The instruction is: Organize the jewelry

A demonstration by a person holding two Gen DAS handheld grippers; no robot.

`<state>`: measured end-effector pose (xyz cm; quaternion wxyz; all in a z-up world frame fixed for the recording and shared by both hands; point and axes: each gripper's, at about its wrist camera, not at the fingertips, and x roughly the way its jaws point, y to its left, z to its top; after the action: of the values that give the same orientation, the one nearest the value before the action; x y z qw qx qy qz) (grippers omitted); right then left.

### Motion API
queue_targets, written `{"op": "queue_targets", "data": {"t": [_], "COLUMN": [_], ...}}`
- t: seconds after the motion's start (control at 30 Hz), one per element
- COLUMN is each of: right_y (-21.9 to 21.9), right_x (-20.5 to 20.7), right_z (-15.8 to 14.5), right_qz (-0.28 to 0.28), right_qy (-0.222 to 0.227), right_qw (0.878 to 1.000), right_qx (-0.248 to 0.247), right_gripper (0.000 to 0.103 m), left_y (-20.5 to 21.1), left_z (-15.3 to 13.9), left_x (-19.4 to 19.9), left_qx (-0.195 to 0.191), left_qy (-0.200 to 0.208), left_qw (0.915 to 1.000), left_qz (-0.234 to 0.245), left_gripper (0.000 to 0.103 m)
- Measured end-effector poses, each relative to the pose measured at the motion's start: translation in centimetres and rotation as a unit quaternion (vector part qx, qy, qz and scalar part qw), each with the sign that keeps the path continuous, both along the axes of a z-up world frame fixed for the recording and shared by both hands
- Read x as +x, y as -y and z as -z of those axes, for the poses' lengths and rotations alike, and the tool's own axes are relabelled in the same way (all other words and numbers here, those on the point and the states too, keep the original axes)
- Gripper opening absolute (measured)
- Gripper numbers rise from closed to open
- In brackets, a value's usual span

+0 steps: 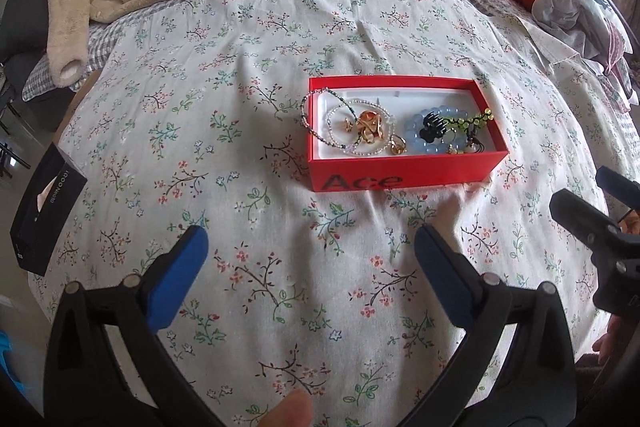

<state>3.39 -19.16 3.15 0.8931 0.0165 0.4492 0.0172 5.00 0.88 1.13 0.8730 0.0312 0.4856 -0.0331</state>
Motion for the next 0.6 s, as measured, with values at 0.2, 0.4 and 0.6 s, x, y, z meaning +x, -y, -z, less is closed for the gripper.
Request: {"op": "queue_targets", "data": {"t": [0.2,0.4,0.6], "right_y": [-0.07,-0.07,-0.44], "right_x": [-0.17,0.03,0.09], "right_z": [0.34,0.67,0.72], "right_qz": [-0.001,0.005,0.003], "right_qy": [-0.004,-0.008,-0.009], "right_qw": [1.0,1.0,1.0], "right_qx": [-0.011,-0.013,-0.015], "right_gripper": [0.103,0.103,0.103], "left_y": [0.28,0.28,-0.05], "left_z": [0.25,0.67,0.62], "left_x": [-0.45,-0.38,-0.29], "left_qx": [-0.001,0.0,-0.001], "left_qy": [0.0,-0.008,-0.006], "left_qw": [1.0,0.9999,0.9999], "left_qz": [-0.003,-0.007,-0.015], "left_gripper": [0.102,0.102,0.102]}}
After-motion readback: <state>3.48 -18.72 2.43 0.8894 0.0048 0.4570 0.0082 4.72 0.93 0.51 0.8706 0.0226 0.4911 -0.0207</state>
